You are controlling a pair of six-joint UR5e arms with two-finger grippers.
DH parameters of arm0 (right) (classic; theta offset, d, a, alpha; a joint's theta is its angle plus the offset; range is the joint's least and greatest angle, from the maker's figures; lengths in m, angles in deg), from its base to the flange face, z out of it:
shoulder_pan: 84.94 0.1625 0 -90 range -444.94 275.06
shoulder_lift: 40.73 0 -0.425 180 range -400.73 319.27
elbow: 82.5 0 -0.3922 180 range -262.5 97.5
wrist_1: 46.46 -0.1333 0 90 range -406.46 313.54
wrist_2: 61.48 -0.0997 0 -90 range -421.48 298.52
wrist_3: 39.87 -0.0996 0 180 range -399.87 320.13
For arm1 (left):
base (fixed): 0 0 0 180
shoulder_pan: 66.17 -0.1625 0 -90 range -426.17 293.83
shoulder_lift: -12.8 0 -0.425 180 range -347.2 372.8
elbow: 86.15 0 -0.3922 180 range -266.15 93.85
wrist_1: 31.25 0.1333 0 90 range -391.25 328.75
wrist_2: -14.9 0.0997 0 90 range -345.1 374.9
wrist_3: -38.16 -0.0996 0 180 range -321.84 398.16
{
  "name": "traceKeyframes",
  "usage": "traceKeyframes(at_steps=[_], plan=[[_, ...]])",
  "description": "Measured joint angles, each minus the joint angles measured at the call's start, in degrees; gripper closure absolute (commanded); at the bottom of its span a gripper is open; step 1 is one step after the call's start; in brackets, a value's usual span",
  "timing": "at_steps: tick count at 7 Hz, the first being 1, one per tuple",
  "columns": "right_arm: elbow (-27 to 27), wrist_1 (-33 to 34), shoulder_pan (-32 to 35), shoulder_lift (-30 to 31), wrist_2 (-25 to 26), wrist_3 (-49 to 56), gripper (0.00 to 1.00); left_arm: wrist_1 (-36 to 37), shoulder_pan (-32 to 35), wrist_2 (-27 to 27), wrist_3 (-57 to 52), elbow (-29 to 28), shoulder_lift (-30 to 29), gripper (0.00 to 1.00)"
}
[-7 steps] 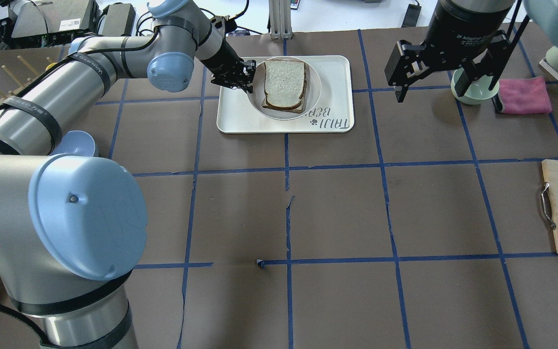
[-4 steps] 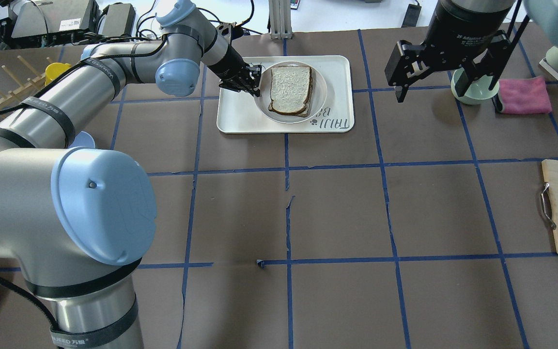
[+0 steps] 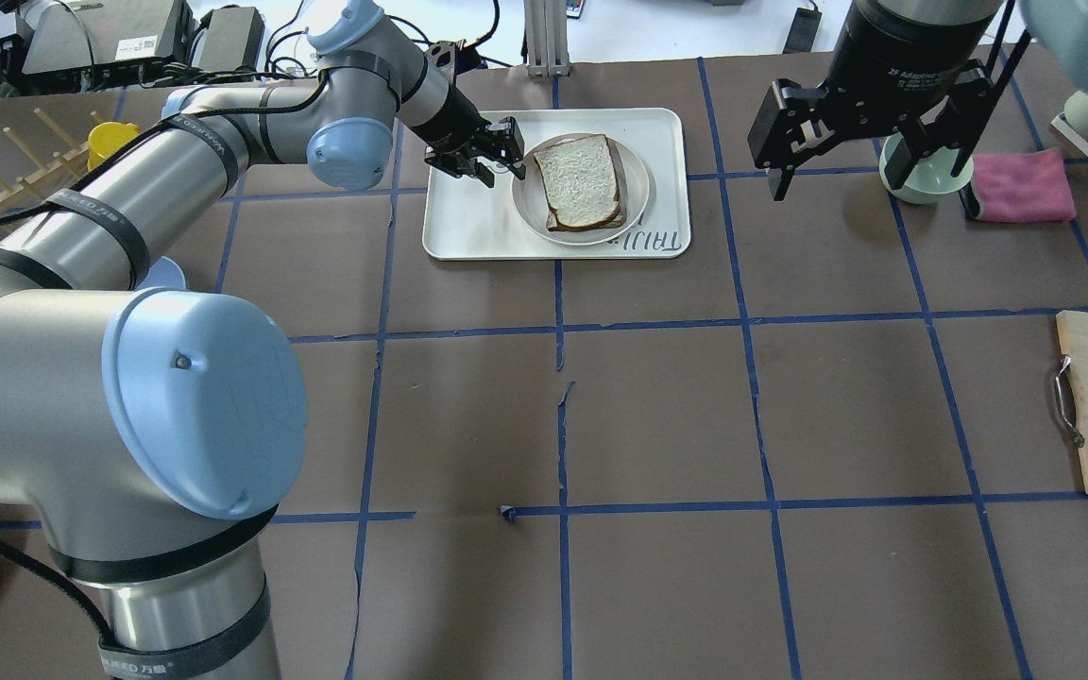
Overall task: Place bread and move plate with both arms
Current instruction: 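Release the plate and lift the left gripper away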
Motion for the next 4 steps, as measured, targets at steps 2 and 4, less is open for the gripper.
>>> traceKeyframes(at_steps=[2, 4], plan=[[0.00, 0.01, -0.02, 0.00, -0.31, 0.00, 0.00, -6.21, -0.85, 4.34, 0.06, 0.14, 4.33, 0.00], [-0.11, 0.08, -0.01, -0.05, -0.34, 0.00, 0.00, -13.81, -3.09, 9.24, 0.05, 0.96, 10.88, 0.00]])
